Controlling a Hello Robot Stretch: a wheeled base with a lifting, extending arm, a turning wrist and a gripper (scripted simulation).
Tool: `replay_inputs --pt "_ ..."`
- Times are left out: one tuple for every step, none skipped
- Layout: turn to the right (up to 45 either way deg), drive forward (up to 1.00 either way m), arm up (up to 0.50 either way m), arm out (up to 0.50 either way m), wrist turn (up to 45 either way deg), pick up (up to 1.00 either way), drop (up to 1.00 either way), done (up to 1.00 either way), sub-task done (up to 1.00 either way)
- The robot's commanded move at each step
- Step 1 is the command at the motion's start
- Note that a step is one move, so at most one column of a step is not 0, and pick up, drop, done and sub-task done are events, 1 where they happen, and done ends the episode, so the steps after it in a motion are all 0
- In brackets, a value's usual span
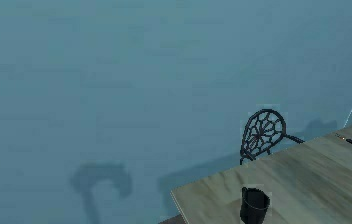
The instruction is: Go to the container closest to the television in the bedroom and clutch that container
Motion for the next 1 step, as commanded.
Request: replay_inputs --pt "0.0 0.00 0.50 0.00 0.0 0.00 0.00 0.00 0.00"
